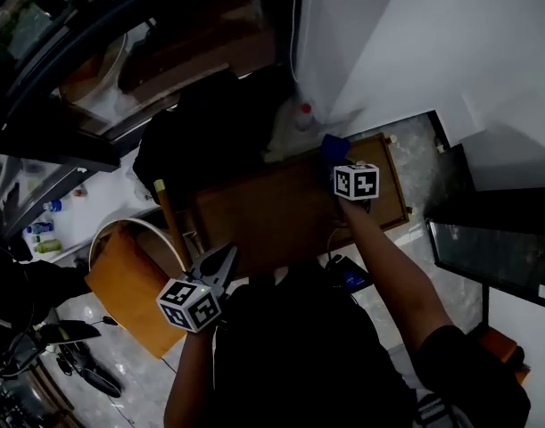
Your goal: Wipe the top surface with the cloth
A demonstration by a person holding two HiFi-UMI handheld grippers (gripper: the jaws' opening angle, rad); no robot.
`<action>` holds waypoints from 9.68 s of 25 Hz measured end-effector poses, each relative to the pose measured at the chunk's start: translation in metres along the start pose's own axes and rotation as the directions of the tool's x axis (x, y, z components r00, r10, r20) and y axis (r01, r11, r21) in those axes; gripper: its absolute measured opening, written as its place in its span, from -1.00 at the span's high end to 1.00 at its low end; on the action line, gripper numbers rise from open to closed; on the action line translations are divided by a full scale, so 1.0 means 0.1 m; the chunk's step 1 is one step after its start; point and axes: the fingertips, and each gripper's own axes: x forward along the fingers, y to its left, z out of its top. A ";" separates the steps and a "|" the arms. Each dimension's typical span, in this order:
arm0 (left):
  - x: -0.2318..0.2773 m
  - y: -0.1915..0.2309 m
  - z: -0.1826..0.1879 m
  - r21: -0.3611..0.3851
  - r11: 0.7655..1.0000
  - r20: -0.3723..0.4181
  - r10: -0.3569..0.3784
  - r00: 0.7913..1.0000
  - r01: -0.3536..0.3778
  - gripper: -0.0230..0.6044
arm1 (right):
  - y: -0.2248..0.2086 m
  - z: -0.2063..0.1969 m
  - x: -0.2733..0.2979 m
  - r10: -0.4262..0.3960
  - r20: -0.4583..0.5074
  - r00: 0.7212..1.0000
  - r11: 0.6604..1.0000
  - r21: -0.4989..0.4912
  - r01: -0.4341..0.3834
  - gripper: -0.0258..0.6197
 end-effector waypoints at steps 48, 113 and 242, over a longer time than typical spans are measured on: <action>-0.82 0.46 -0.15 -0.037 0.999 0.057 0.020 0.998 -0.018 0.89 | 3.08 -1.21 1.01 0.354 -0.353 0.866 0.844 -0.278 -0.459 0.70; 0.86 -0.70 0.13 0.043 0.995 -0.063 -0.092 0.994 0.095 0.89 | -1.43 -0.15 -0.17 -0.089 -0.178 0.980 0.996 -0.027 0.086 0.71; 1.03 -1.25 -0.31 -0.059 0.991 0.032 -0.118 0.992 0.120 0.89 | -1.51 -0.54 -0.56 0.021 -0.284 0.959 1.000 0.010 -0.018 0.71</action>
